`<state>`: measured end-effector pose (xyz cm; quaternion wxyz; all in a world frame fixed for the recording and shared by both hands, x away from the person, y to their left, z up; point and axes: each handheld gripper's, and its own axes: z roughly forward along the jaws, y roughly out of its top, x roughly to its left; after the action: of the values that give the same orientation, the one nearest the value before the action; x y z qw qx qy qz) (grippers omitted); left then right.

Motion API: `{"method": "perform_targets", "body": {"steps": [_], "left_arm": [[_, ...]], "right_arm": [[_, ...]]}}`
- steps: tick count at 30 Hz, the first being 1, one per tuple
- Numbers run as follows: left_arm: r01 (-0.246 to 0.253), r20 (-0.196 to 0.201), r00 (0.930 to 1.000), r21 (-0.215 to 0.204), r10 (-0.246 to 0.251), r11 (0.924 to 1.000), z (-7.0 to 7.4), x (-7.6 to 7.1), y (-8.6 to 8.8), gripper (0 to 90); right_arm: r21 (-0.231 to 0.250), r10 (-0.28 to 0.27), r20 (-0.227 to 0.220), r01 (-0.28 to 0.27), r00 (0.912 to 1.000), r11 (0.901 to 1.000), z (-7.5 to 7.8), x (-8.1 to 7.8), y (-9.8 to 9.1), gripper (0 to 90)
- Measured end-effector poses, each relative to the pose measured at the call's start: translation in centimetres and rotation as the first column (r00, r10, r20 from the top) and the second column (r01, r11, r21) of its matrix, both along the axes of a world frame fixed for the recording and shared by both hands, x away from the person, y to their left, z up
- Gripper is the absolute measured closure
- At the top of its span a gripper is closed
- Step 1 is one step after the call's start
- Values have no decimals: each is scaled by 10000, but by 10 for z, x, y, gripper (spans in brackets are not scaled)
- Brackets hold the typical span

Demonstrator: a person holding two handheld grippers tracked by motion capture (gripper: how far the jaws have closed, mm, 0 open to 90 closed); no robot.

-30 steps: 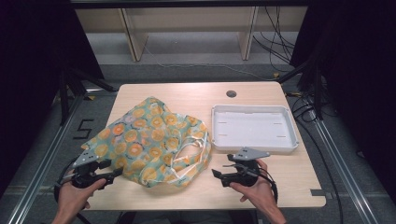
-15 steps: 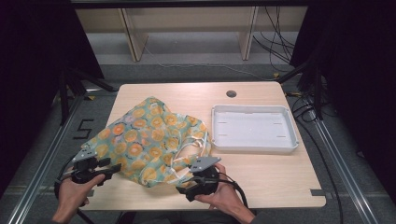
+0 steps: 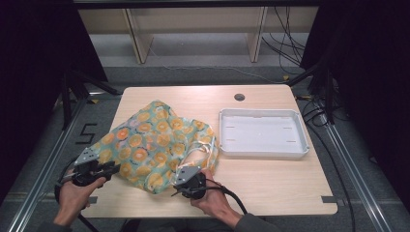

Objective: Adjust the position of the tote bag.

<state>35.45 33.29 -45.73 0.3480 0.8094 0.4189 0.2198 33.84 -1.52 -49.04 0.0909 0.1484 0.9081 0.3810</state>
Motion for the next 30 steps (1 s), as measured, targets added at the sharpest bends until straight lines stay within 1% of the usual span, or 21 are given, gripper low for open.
{"method": "perform_targets", "body": {"steps": [1, 2, 4, 5, 6, 7, 8, 9, 10, 11, 12, 13, 15, 16, 18, 19, 22, 24, 26, 28, 30], "left_arm": [[-797, -467, 9958, -317, 781, 9963, -5, 6, -2, 785], [-601, -263, 9979, -82, 599, 9982, -7, 15, 1, 805], [-623, -374, 9973, 231, 631, 9978, -12, 27, 5, 835], [-1177, -626, 9911, -33, 1172, 9930, -16, 33, 5, 846], [-1177, -626, 9911, -33, 1172, 9930, -16, 33, 5, 854], [-1396, -804, 9870, -1, 1392, 9902, -21, 43, 6, 864], [-1618, -999, 9820, -65, 1603, 9868, -23, 47, 6, 870], [-1721, -1114, 9790, -8, 1709, 9851, -25, 50, 7, 879], [-1721, -1114, 9790, -8, 1709, 9851, -25, 50, 7, 887], [-1812, -1051, 9781, -26, 1799, 9834, -28, 57, 7, 891], [-1812, -1051, 9781, -26, 1799, 9834, -28, 57, 7, 892], [-1883, -1133, 9761, -139, 1855, 9820, -28, 63, 5, 894], [-1902, -1169, 9754, -185, 1868, 9816, -28, 65, 3, 894], [-1930, -1145, 9753, -252, 1890, 9809, -28, 72, -2, 894], [-1925, -1103, 9758, -251, 1887, 9810, -28, 74, -4, 894], [-1993, -1102, 9746, -299, 1949, 9795, -29, 82, -7, 894], [-2054, -1126, 9732, -357, 2003, 9780, -27, 88, -10, 894], [-1952, -1082, 9759, -456, 1894, 9797, -25, 95, -12, 894], [-1910, -1043, 9769, -324, 1868, 9811, -25, 105, -18, 894], [-1909, -1037, 9769, -320, 1867, 9811, -25, 108, -19, 895], [-1800, -1205, 9774, -426, 1738, 9827, -28, 114, -25, 895]], "right_arm": [[-23, 174, 10, -174, 9998, 9998, 0, -2, 3, 900], [-133, 248, 63, -247, 9997, 9996, 1, -4, 4, 900], [-91, 442, 97, -441, 9990, 9990, 3, -7, 6, 900], [-80, 497, 27, -497, 9988, 9987, 4, -9, 8, 900], [-80, 497, 27, -497, 9988, 9987, 4, -9, 8, 900], [-12, 660, 67, -659, 9978, 9978, 5, -12, 10, 900], [3, 796, 71, -796, 9968, 9968, 6, -12, 11, 900], [21, 864, 36, -865, 9962, 9963, 7, -14, 12, 900], [21, 864, 36, -865, 9962, 9963, 7, -14, 12, 900], [160, 814, -195, -811, 9965, 9966, 8, -19, 15, 900], [160, 814, -195, -811, 9965, 9966, 8, -19, 15, 900], [213, 951, -286, -945, 9951, 9953, 9, -22, 18, 900], [368, 985, -448, -969, 9941, 9946, 10, -24, 20, 900], [432, 1012, -524, -989, 9935, 9942, 10, -26, 21, 900], [474, 1106, -469, -1084, 9928, 9930, 11, -27, 23, 900], [537, 1183, -573, -1153, 9913, 9919, 13, -30, 26, 900], [611, 1340, -662, -1301, 9888, 9896, 14, -35, 29, 900], [614, 1587, -747, -1543, 9845, 9861, 14, -41, 34, 900], [632, 1897, -897, -1845, 9777, 9808, 12, -47, 41, 900], [643, 1988, -948, -1933, 9754, 9790, 11, -49, 44, 900], [683, 2165, -1101, -2099, 9701, 9753, 11, -55, 49, 900]]}}
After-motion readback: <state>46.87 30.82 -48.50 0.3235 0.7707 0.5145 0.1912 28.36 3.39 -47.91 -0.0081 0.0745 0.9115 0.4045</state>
